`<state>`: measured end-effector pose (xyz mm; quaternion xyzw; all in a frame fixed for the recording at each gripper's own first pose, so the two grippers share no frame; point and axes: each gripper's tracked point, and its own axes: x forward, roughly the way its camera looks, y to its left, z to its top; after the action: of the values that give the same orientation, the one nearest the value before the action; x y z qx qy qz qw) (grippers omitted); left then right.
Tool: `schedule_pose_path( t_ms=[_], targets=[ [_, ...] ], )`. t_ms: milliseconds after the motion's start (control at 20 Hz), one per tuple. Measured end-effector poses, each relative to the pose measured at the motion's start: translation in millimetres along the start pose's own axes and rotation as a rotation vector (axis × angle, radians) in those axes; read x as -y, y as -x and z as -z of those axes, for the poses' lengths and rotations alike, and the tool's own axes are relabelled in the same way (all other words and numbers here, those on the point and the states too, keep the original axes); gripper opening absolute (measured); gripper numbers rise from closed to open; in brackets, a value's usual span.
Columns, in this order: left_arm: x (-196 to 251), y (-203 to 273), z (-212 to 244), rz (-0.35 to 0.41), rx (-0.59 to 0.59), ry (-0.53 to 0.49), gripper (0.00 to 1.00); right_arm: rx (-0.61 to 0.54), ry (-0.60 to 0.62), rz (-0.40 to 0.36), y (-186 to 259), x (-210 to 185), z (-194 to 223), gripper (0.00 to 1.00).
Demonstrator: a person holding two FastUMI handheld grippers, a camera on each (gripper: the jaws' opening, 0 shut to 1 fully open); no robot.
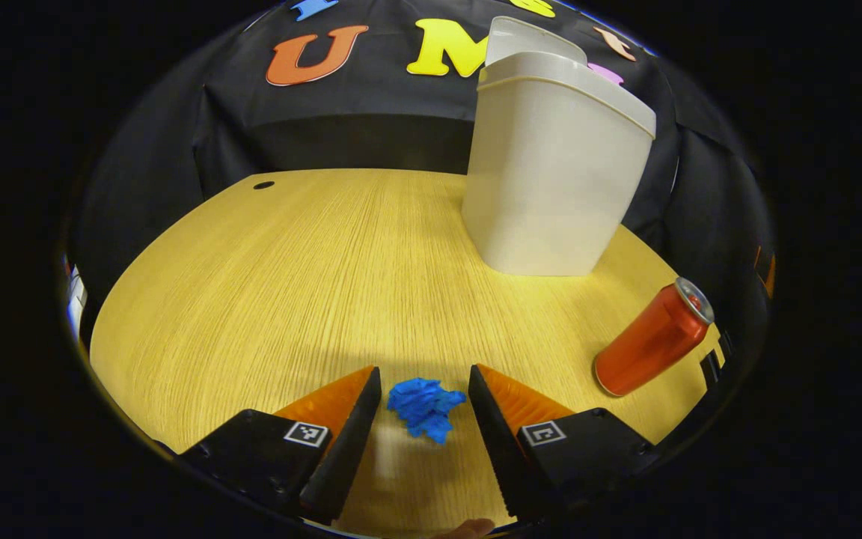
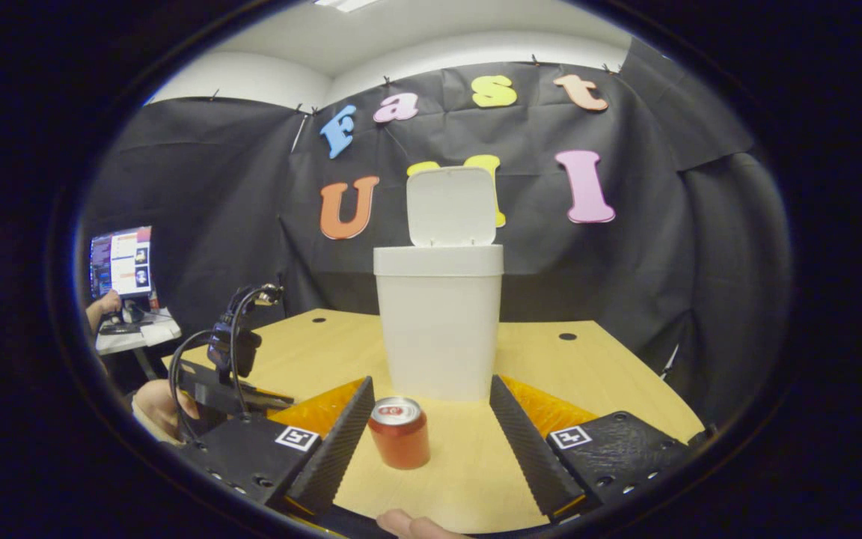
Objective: Press the lid of the desktop garbage bin to open it, pick up the crumpled paper on the desktop and throw it into the bin, then pick up the pop can on the desktop and drop it into the bin, and finally close the garbage bin lid.
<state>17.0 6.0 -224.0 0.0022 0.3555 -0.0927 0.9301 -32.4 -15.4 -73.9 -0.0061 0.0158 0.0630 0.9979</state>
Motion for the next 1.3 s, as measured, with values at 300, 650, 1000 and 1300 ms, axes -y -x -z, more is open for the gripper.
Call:
schedule_pose_path(
  t_ms=[300,650,1000,1300],
  targets=[
    [-16,-1,-2,-0.031,0.015,-0.039,0.56,-0.108,0.007,0.000,-13,-14,60,0.96],
    [-14,-1,-11,-0.024,0.037,-0.027,0.28,-0.143,0.029,-0.002,-35,-27,86,0.96],
    [-12,14,-32,-0.018,0.118,-0.031,0.28,-0.198,0.043,-0.008,-78,-39,110,0.96],
    [-12,31,-46,-0.030,0.186,-0.061,0.28,-0.182,0.052,0.006,-88,-34,103,0.82]
  ],
)
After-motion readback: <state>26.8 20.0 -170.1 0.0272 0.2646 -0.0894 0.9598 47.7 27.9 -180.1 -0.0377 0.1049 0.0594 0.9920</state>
